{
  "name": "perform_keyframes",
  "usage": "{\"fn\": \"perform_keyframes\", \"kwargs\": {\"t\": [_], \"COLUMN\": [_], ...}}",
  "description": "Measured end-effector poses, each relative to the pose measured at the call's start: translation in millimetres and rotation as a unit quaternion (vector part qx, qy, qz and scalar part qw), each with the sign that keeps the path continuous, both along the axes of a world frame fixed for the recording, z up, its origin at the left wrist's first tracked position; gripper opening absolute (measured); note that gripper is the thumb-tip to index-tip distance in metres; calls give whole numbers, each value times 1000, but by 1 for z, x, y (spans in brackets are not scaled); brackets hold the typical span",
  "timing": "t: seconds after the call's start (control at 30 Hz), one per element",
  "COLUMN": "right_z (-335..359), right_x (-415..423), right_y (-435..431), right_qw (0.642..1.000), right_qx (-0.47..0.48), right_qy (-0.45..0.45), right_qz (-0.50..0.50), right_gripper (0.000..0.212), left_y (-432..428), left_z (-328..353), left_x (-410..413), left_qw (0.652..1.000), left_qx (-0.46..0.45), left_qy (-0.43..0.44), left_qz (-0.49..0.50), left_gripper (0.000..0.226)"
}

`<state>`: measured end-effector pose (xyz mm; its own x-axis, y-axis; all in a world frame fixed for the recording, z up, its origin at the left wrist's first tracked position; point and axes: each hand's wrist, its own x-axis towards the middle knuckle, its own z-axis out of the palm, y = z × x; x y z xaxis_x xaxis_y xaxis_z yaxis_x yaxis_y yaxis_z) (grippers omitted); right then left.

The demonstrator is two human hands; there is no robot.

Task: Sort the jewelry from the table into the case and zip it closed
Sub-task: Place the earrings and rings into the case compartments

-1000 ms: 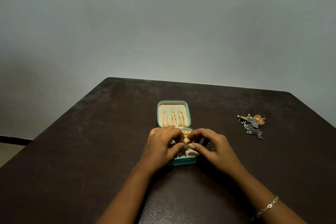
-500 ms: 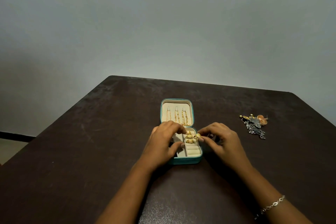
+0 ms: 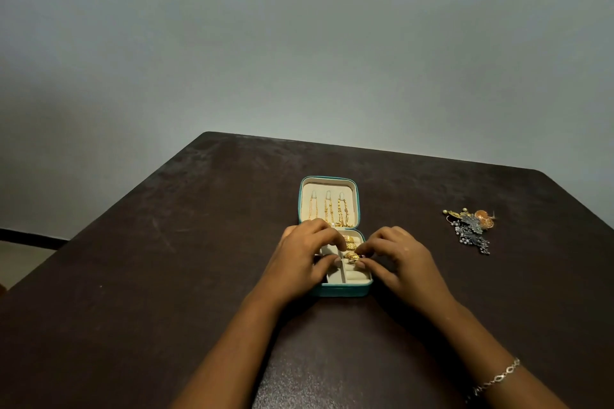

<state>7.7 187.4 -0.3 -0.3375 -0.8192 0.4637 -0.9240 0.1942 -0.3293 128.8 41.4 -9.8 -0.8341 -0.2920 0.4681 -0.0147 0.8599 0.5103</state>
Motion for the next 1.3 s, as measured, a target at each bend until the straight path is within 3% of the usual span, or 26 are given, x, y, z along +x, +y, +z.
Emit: {"fn": "perform_keyframes", "kwargs": {"t": [1.07,1.2,1.3], "right_z": [-1,0,1], "right_x": [-5,-10,-21], "right_y": [6,8,14], "right_qw": [997,998,992], "right_qx": [6,-50,-123], "right_qy": [58,12,-9], "right_qz": [58,47,-29], "right_gripper": [34,34,37], "left_y": [-1,-1,-2], "left_z": [1,2,0], "left_x": [0,0,1], "left_qw": [1000,1000,999], "left_qx": [23,28,34], "left_qy": [7,6,8], "left_qz": [-6,-6,-5], "left_gripper": [9,9,9]}}
